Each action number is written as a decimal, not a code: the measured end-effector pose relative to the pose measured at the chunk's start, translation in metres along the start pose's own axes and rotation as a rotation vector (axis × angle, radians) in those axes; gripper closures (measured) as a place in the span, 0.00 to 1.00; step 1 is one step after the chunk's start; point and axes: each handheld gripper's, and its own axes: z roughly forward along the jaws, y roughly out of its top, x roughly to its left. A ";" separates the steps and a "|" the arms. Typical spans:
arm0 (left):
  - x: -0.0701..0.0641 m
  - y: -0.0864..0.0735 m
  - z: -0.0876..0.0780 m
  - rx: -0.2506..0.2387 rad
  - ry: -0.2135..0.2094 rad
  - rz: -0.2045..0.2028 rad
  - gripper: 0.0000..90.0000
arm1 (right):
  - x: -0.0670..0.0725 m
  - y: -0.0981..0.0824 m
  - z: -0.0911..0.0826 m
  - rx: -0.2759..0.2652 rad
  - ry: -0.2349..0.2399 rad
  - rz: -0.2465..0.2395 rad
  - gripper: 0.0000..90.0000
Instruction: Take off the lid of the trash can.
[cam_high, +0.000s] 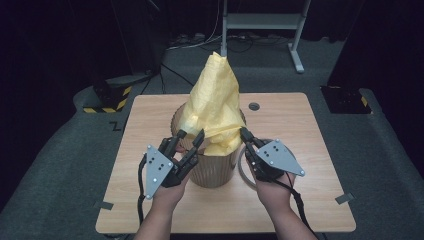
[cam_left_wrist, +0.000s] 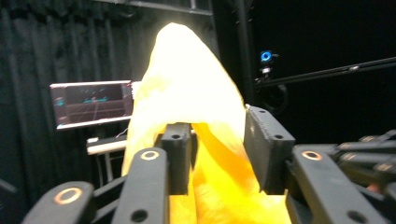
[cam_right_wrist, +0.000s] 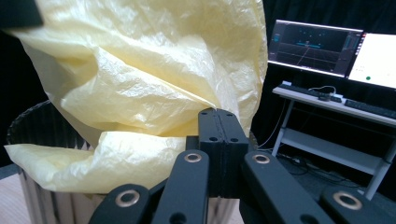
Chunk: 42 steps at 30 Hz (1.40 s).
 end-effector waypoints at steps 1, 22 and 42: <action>0.000 0.000 0.000 0.000 0.000 0.000 0.65 | 0.000 0.000 0.000 0.000 0.000 0.000 1.00; 0.020 -0.025 0.007 0.142 0.053 -0.062 0.79 | -0.003 -0.002 0.003 -0.014 0.003 0.033 1.00; 0.016 0.013 -0.026 -0.120 0.243 0.097 1.00 | 0.014 0.010 0.010 0.008 0.088 0.039 0.72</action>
